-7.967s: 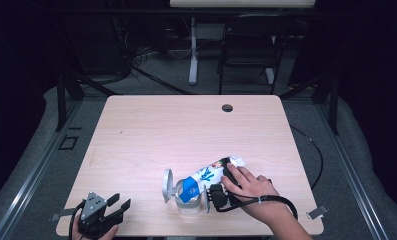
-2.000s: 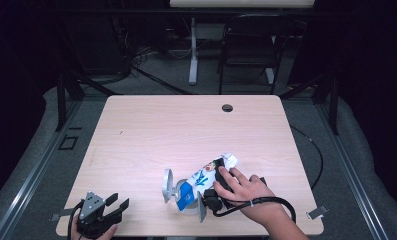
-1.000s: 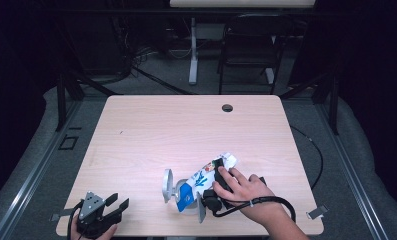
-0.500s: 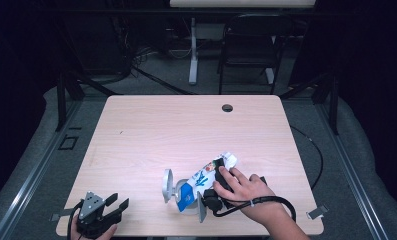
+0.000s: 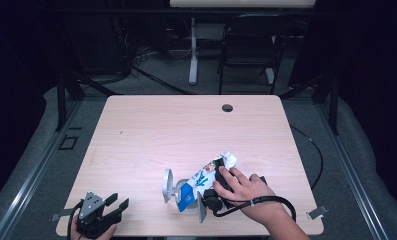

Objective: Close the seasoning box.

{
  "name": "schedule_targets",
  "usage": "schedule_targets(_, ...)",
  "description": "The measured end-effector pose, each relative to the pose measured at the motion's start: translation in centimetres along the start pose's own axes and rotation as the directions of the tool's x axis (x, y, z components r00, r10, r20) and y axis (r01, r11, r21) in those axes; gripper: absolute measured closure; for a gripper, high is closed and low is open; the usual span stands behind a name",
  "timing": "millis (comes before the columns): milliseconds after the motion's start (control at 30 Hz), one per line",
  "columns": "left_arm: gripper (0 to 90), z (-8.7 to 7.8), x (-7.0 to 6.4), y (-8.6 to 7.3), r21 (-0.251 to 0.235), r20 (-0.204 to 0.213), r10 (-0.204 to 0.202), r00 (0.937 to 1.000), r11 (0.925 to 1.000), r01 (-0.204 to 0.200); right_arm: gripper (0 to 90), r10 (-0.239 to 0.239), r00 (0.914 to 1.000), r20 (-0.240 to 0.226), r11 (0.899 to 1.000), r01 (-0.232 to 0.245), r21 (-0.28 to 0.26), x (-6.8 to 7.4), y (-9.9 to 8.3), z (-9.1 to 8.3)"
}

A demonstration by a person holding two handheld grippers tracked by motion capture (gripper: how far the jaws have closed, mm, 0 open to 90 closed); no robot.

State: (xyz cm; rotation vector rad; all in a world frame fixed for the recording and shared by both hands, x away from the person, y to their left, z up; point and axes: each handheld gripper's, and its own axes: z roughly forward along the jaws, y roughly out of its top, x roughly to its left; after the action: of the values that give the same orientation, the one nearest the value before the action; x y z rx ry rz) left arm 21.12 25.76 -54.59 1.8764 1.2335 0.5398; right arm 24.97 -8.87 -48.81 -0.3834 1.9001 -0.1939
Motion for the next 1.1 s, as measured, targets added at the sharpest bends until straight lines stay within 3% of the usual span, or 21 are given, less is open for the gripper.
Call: schedule_targets(1100,53.0,0.01,0.10,-0.05,0.002,0.000,-0.003,1.0000,1.0000,0.003,60.2,-0.006,0.9999,0.014,1.000,0.006,-0.002,-0.16,-0.12,-0.16)
